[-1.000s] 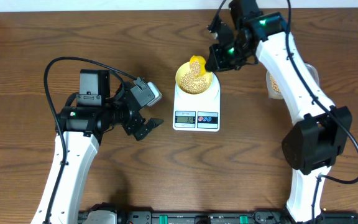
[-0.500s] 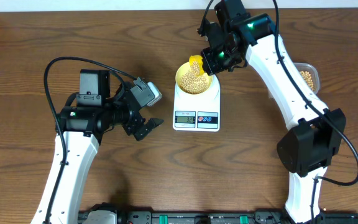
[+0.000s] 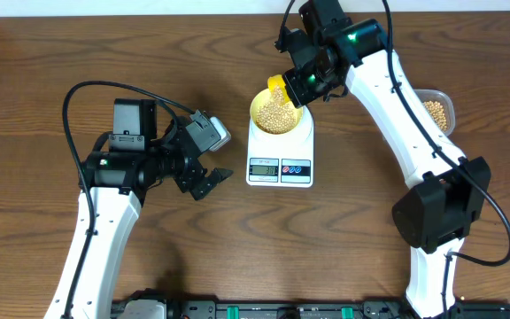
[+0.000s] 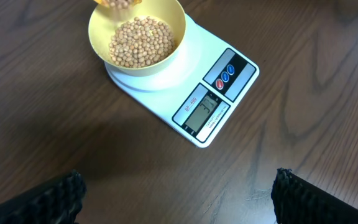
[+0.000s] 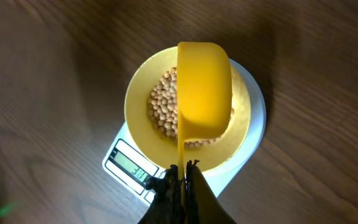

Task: Scoop item into bowl and weigh 50g on scale
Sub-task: 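Tip the scoop to pour soybeans into the yellow bowl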

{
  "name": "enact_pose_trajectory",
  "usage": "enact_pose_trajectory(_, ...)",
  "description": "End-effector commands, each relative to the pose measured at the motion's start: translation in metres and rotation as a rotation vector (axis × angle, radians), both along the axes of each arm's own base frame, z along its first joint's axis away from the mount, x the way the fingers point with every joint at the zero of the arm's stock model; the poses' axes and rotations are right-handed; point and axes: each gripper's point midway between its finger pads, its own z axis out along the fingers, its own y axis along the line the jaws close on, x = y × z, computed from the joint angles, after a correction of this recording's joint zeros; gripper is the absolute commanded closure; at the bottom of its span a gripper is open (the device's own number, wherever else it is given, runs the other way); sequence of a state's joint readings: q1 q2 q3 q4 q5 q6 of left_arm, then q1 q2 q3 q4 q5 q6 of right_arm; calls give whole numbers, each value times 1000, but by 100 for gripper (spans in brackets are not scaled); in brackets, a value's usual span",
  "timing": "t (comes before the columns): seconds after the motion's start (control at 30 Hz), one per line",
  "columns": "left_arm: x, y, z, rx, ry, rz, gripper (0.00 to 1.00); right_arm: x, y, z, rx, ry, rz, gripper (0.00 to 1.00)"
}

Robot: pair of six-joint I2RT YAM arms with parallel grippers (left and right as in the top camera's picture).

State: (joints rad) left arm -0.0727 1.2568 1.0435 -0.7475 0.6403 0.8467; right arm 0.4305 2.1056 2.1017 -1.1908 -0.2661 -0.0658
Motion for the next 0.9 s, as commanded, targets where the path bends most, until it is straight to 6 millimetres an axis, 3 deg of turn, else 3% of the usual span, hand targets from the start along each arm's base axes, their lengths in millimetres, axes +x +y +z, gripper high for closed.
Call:
enact_pose_trajectory(0.0,2,2,-2,11,-4,-4,2,0,5,5,-21,-44,71,99)
enact_pose_trajectory(0.87,1,2,-2,11,-4,-4,2,-5,8,-1,-188,-133,206,99)
